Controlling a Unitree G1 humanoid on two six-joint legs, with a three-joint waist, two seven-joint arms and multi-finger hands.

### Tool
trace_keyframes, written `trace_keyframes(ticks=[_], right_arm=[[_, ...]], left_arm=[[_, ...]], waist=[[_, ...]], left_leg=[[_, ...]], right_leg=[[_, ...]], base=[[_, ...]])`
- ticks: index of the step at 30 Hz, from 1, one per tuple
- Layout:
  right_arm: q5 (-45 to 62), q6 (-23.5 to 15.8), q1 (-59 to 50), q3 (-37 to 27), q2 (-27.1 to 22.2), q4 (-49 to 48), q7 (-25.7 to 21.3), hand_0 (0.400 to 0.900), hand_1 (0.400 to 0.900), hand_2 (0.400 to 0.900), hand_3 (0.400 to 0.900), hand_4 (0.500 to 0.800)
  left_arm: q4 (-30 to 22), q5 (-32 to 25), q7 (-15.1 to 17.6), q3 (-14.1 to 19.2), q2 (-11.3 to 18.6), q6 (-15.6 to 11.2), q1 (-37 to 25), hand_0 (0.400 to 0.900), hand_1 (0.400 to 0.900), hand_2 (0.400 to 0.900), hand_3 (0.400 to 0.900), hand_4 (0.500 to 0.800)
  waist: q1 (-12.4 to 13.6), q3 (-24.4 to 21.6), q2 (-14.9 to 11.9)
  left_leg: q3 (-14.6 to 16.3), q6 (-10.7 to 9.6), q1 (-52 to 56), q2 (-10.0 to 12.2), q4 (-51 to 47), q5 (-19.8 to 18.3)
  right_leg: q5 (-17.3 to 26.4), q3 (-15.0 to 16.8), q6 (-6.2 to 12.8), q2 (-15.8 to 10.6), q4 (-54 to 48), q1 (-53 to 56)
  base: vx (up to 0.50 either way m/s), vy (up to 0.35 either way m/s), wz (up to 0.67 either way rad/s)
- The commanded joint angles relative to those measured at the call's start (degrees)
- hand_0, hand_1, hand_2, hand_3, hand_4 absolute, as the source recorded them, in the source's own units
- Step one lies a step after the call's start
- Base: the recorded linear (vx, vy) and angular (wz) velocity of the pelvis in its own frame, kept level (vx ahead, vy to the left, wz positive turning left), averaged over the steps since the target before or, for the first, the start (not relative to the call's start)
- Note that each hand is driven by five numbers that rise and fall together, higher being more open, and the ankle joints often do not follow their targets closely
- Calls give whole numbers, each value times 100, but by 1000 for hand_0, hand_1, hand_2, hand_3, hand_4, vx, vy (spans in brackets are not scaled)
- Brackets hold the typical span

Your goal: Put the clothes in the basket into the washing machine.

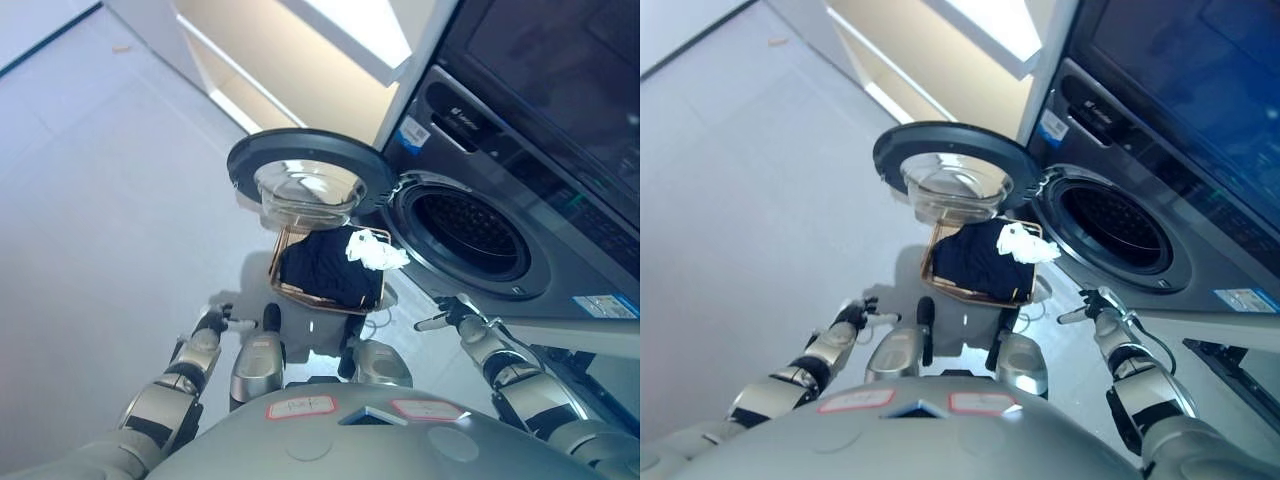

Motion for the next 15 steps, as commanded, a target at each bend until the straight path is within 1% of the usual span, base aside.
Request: trace_keyframes(ticks=[1,3,5,7,10,11,14,15], right_arm=[[-37,-140,-739,460,-75,-474,-303,900,900,900,900,800],[-160,-165,-1007,714,-142,-639,-385,900,900,900,900,800],[-458,-175,-1367,1049,-238,-793,-546,900,900,900,900,800],[-794,-173,-1728,1299,-373,-844,-856,900,900,900,900,800],[-1108,-79,-2338,1549,-605,-823,-1186,900,900,900,900,800],[-1174,-47,-2534,1638,-658,-801,-1234,900,900,900,900,800],[-1424,3,-3055,1867,-764,-715,-1527,900,900,900,900,800],[-1418,6,-3233,1916,-813,-673,-1542,900,900,900,900,800]], left_arm=[[-97,-218,412,4,530,-221,-858,900,900,900,900,800],[-171,-352,557,-2,619,-271,-1062,900,900,900,900,800],[-169,-503,762,-19,665,-322,-1285,900,900,900,900,800],[-173,-631,978,-93,677,-379,-1581,900,900,900,900,800],[-205,-856,1240,-205,756,-440,-2120,900,900,900,900,800],[-207,-915,1287,-262,774,-435,-2275,900,900,900,900,800],[-165,-1026,1409,-380,791,-440,-2697,900,900,900,900,800],[-143,-1038,1428,-416,810,-434,-2804,900,900,900,900,800]], waist=[[-69,578,-176],[-24,772,-195],[24,923,-188],[22,1061,-169],[-7,1194,-116],[-12,1206,-85],[-56,1199,8],[-62,1192,38]], left_leg=[[89,8,-904,-8,415,-112],[87,-4,-1396,21,707,-128],[56,-35,-1789,55,816,-70],[67,-89,-2250,110,965,-8],[22,-172,-2894,181,1265,0],[-22,-237,-3047,222,1455,-198],[-43,-322,-3731,320,1997,-325],[-48,-351,-3919,342,2170,-362]], right_leg=[[-126,316,446,-624,882,-985],[-210,304,386,-645,1196,-1428],[-217,254,382,-654,1351,-1793],[-250,203,377,-659,1535,-2195],[-344,172,371,-689,1863,-2785],[-546,227,415,-670,2098,-2950],[-729,258,404,-727,2687,-3630],[-770,278,405,-744,2833,-3819]], base=[[-470,-42,17],[-220,-38,5],[-142,-39,3],[-140,-52,14],[-99,-50,12],[-9,-52,10],[-52,-24,6],[-57,-14,5]])
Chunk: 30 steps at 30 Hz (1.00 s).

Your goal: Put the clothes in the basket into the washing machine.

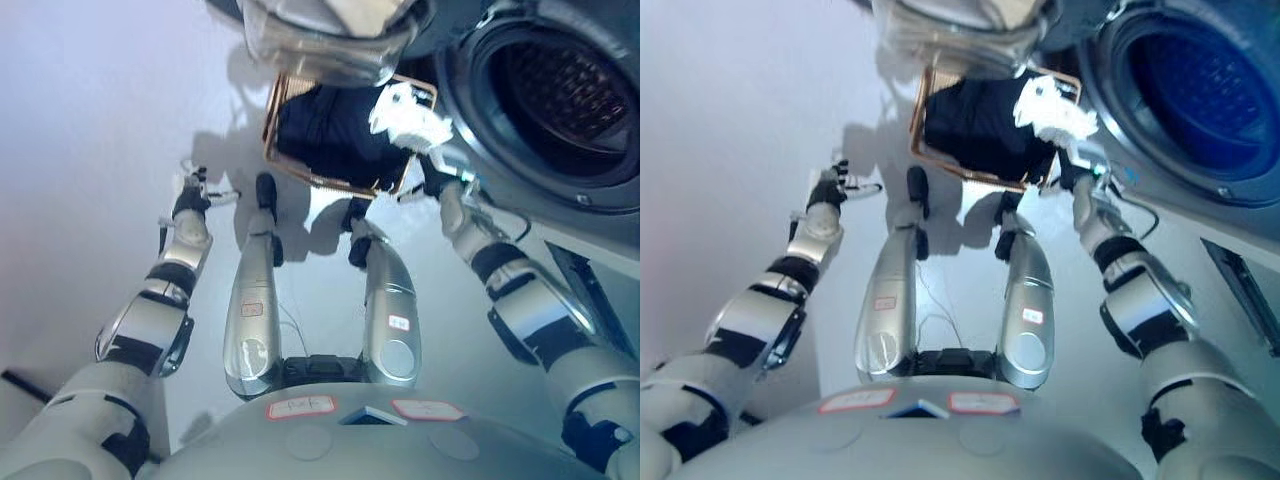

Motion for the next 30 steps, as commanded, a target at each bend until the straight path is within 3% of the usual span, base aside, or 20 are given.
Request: trace_keyframes(ticks=[1,8,17,21,26,30], right_arm=[[-288,104,-117,250,-513,20,-551,900,900,900,900,800],[-430,105,-859,585,-598,208,-832,900,900,900,900,800],[-391,266,-1293,773,-717,980,-699,900,900,900,900,800],[-125,312,-1541,794,-867,1288,-333,900,900,900,900,800],[13,313,-1736,907,-1050,1404,-36,900,900,900,900,800],[-7,316,-1854,1067,-1140,1498,199,900,900,900,900,800]], left_arm=[[130,-205,334,-144,196,-177,17,900,900,900,900,800],[260,-253,348,-322,136,-129,-318,900,900,900,900,800],[382,-524,344,-398,161,-62,-862,900,900,900,900,800],[503,-696,291,-362,450,-28,-1233,900,900,900,900,800],[657,-800,161,-165,961,27,-1398,900,900,900,900,800],[720,-889,98,-90,1018,40,-1450,900,900,900,900,800]], waist=[[-45,-550,164],[-32,-623,310],[0,-759,490],[34,-819,565],[47,-884,577],[35,-911,571]], left_leg=[[-20,-478,-584,317,557,-433],[-79,-484,-1494,314,1366,-665],[-223,-391,-2511,102,2409,-978],[-275,-334,-2938,15,3095,-1204],[-218,-267,-3465,66,4195,-1750],[-187,-258,-3672,142,4696,-2040]], right_leg=[[-345,393,640,-243,579,-449],[-638,521,580,-225,1452,-1426],[-1105,786,369,-241,2596,-2507],[-1388,951,283,-249,3314,-3009],[-1792,1187,143,-270,4237,-3566],[-1944,1300,116,-275,4650,-3807]], base=[[-36,-7,3],[-20,1,-1],[5,-40,8],[-10,-38,7],[-6,-19,-6],[13,-2,-11]])
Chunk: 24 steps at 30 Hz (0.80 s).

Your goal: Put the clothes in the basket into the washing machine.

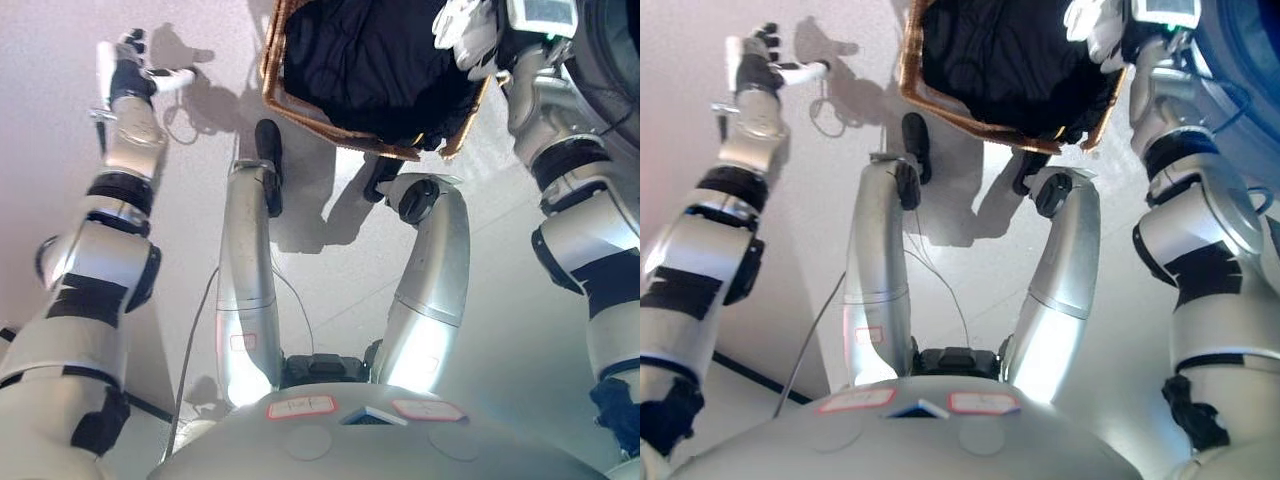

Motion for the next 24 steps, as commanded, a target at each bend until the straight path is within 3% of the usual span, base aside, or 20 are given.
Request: trace_keyframes(ticks=[1,5,6,7,8,16,24], right_arm=[[140,271,478,386,-318,528,254,900,900,900,900,800],[-27,311,358,547,-383,635,332,900,900,900,900,800],[-44,317,370,549,-368,637,331,822,822,822,822,753],[-76,335,383,550,-343,655,317,629,629,629,629,638],[-89,336,400,541,-327,665,320,400,400,400,400,500],[-52,333,413,503,-90,623,235,400,400,400,400,500],[402,224,358,356,-172,110,74,400,400,400,400,500]], left_arm=[[429,-163,57,402,-63,-93,586,900,900,900,900,800],[462,-253,44,468,-24,-89,484,900,900,900,900,800],[468,-262,46,471,-52,-89,492,900,900,900,900,800],[478,-253,48,463,-82,-74,513,900,900,900,900,800],[480,-249,57,460,-92,-81,531,900,900,900,900,800],[456,-184,115,415,-161,-90,597,900,900,900,900,800],[238,-250,148,485,-154,-180,890,900,900,900,900,800]], waist=[[-73,-783,387],[-117,-788,408],[-125,-790,414],[-133,-805,418],[-140,-814,426],[-166,-984,445],[-203,-1098,401]], left_leg=[[-40,-223,182,100,166,-625],[-15,-199,63,72,275,-717],[-9,-201,56,60,277,-716],[-10,-200,54,52,281,-718],[-17,-197,56,49,271,-714],[-10,-160,135,-2,-11,-623],[6,-142,481,-85,-803,-265]], right_leg=[[-367,230,433,214,-14,241],[-388,298,429,264,79,87],[-383,318,428,282,63,78],[-382,337,431,294,67,79],[-387,344,433,311,43,81],[-293,268,426,391,-245,174],[49,145,485,517,-1001,583]], base=[[24,4,-14],[18,-6,-8],[25,-4,-7],[28,-1,-4],[30,-3,-4],[3,0,0],[-3,20,-5]])
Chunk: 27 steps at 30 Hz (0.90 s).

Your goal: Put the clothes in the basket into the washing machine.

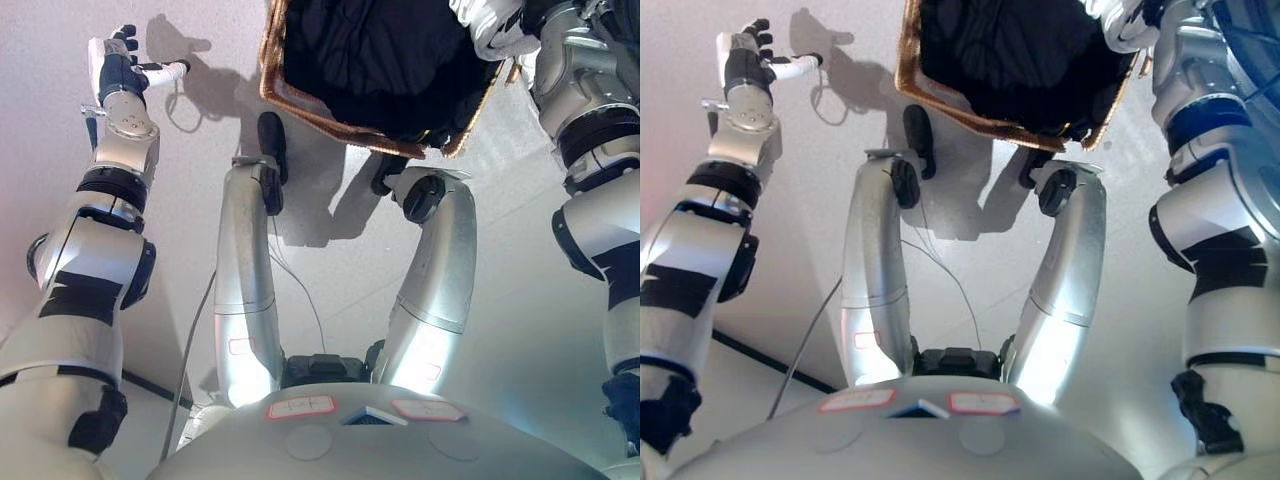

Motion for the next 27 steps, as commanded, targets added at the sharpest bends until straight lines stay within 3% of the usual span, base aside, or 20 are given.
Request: trace_keyframes(ticks=[1,13,14,15,16,18,19,22,27], right_arm=[[390,82,801,118,-9,225,-196,400,400,400,400,500],[1815,10,1802,-1564,-235,261,-277,400,400,400,400,500],[2437,-42,2015,-2130,-297,318,-344,400,400,400,400,500],[2440,-39,2039,-2148,-300,304,-347,400,400,400,400,500],[3109,-144,2263,-2761,-265,340,-467,400,400,400,400,500],[4154,-364,2514,-3514,-208,309,-608,400,400,400,400,500],[4155,-363,2527,-3523,-208,301,-611,400,400,400,400,500],[5546,-768,2704,-4351,23,179,-724,400,400,400,400,500],[6988,-1109,2340,-4767,230,155,-635,400,400,400,400,500]], left_arm=[[318,-29,252,473,-105,-182,920,900,900,900,900,800],[425,133,2,791,155,-289,1466,900,900,900,900,800],[463,151,-50,873,183,-303,1610,900,900,900,900,800],[463,151,-51,859,184,-303,1609,900,900,900,900,800],[500,144,-106,956,180,-335,1708,900,900,900,900,800],[547,139,-134,1048,164,-358,1803,900,900,900,900,800],[547,139,-134,1040,164,-359,1803,900,900,900,900,800],[564,90,-86,1155,40,-409,1974,900,900,900,900,800],[647,-35,36,998,-215,-435,1716,900,900,900,900,800]], waist=[[-269,-1088,366],[-424,-942,344],[-479,-965,381],[-467,-931,369],[-502,-907,427],[-520,-914,505],[-512,-904,499],[-472,-914,641],[-382,-910,893]], left_leg=[[-215,-168,554,-147,-575,-267],[-4,-308,3395,-87,-3568,706],[47,-328,3893,-97,-4089,879],[53,-329,3962,-98,-4134,897],[128,-286,4293,-135,-4597,1216],[206,-299,4669,-160,-4985,1326],[210,-300,4694,-160,-5001,1331],[332,-336,5046,-226,-5401,1456],[398,-364,5149,-229,-5610,1572]], right_leg=[[9,-31,474,350,-813,824],[1092,-191,783,503,-3783,3646],[1279,-209,849,542,-4354,4121],[1294,-208,850,545,-4390,4183],[1594,-233,852,547,-4861,4475],[1708,-201,883,556,-5229,4794],[1714,-199,883,557,-5242,4815],[1817,-167,921,546,-5579,5103],[1799,-139,898,515,-5637,5105]], base=[[0,0,0],[73,17,-10],[145,38,-19],[88,63,-23],[38,65,-20],[89,69,-21],[79,39,-13],[85,52,-16],[53,10,-4]])
